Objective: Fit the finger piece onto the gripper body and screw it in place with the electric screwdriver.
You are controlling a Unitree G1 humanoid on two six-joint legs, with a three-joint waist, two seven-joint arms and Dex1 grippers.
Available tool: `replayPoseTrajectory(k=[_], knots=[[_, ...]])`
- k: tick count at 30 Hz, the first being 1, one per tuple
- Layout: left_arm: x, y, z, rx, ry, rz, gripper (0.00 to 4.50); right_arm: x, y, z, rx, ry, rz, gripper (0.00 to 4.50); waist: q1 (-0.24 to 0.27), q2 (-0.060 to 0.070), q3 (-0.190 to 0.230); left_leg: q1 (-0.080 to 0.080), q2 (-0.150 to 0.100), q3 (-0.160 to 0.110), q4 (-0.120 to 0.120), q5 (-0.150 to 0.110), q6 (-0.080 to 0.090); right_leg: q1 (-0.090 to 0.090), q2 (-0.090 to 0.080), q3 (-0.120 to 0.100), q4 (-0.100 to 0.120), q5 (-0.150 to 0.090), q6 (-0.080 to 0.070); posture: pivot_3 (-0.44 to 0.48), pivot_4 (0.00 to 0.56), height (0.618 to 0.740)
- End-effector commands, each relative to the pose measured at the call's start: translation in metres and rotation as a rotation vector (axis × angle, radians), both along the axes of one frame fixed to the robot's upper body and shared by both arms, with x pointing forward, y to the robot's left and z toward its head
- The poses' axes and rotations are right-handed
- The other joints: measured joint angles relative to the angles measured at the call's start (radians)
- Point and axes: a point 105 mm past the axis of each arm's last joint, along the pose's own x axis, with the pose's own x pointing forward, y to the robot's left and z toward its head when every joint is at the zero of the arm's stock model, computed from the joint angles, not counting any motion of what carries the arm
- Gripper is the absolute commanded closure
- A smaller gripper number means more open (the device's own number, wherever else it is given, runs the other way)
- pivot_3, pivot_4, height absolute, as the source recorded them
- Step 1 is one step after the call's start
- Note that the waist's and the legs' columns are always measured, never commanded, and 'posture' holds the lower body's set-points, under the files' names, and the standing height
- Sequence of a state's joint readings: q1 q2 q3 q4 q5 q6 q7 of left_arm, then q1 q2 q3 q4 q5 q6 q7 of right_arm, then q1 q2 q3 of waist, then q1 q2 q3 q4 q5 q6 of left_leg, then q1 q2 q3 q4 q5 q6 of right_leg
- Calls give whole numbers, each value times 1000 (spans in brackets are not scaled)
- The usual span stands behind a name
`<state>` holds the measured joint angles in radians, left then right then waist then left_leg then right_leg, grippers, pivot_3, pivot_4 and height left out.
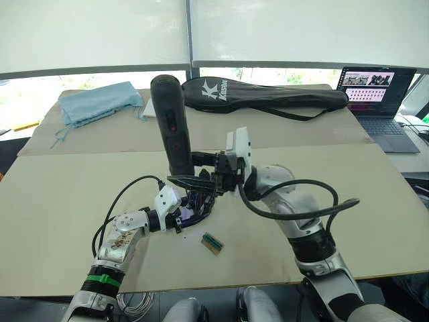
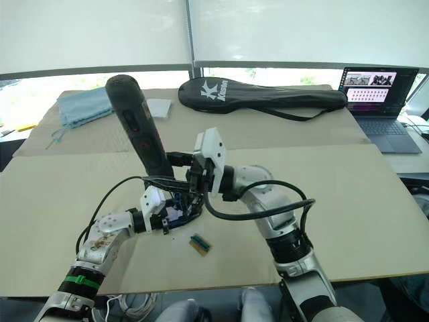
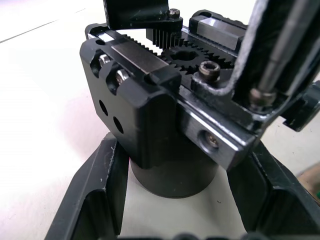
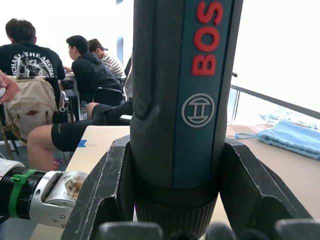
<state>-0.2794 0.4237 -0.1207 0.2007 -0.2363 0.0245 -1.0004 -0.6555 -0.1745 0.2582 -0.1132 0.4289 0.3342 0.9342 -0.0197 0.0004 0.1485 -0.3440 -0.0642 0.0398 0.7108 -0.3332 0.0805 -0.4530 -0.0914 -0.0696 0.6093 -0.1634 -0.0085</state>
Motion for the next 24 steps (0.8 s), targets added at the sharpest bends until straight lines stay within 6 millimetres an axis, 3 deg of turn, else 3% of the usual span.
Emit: replayPoseTrajectory(k=[1,9,17,24], knots=[[-7,-1,-15,24,66,-19,2226,11,-3,-29,-115,66,-44,2564,0,0,0,0,0,0,0,0,0,0,0,0,0,0,0,0,150,740],[-6,-2,-15,21,61,-14,2226,11,-5,0,-68,7,1,2564,3,0,0,0,0,0,0,0,0,0,0,0,0,0,0,0,150,740],[1,-1,-17,33,45,29,2226,-12,-13,61,103,-107,133,2564,8,0,0,-5,0,0,1,0,0,-3,-1,0,0,0,0,0,150,740],[2,-1,-22,32,53,47,2226,-27,-23,79,162,-153,213,2564,12,0,0,-6,0,0,2,0,0,-3,-1,0,0,0,0,0,150,740]])
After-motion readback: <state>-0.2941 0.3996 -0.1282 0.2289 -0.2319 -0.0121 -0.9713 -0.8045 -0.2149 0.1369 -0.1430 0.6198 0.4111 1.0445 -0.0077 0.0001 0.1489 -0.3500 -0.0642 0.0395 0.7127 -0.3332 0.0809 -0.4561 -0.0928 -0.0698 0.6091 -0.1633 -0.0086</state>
